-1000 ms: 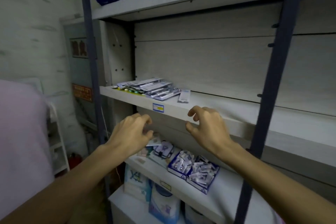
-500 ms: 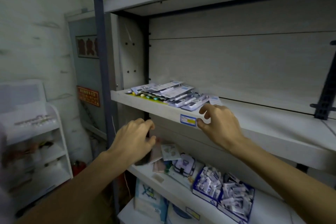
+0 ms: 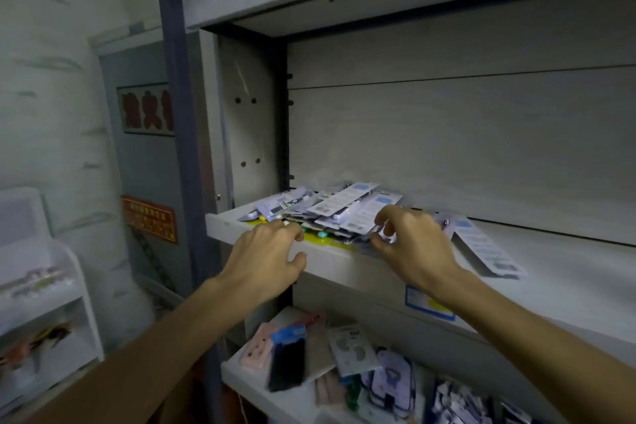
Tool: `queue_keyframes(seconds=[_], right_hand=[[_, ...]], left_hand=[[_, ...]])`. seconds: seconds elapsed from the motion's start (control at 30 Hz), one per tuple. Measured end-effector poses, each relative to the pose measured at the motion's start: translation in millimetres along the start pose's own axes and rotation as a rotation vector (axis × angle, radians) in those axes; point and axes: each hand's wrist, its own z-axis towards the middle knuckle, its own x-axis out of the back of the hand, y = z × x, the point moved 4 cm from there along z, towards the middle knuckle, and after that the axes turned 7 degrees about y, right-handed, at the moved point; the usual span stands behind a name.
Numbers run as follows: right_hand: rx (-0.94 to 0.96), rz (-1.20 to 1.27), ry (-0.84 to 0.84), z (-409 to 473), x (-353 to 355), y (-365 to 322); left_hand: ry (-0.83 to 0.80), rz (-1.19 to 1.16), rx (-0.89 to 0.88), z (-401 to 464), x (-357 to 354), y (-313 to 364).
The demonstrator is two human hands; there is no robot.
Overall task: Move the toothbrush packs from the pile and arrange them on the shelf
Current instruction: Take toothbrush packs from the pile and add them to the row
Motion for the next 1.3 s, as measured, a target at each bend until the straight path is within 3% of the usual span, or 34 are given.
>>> queue_keyframes(seconds=[0.27, 0.43, 0.6, 0.83, 0.97, 1.3], right_hand=[[-0.144, -0.111, 0.047, 36.2, -19.1, 18.3], [-0.254, -0.195, 0.076, 55.4, -26.8, 22.7], [-0.313, -0.237, 0.079, 71.2, -42.8, 11.5], [-0.410, -0.286, 0.077, 67.7, -64.5, -0.5], [-0.434, -0.289, 0.074, 67.4, -74.2, -11.7], [-0.486, -0.433, -0.100, 91.2, -99.8, -19.6]], left_hand=[[0.078, -0.107, -0.090, 86.4, -39.3, -10.4], [-0.004, -0.052, -0.211, 122.5, -65.4, -8.5], [-0.006, -0.140, -0.308, 141.7, -72.0, -17.2], [0.029, -0.342, -0.255, 155.6, -67.3, -38.5], [0.023, -0.331, -0.209, 161.6, -70.3, -53.9], [-0.044, -0.488, -0.081, 175.6, -84.7, -82.8]])
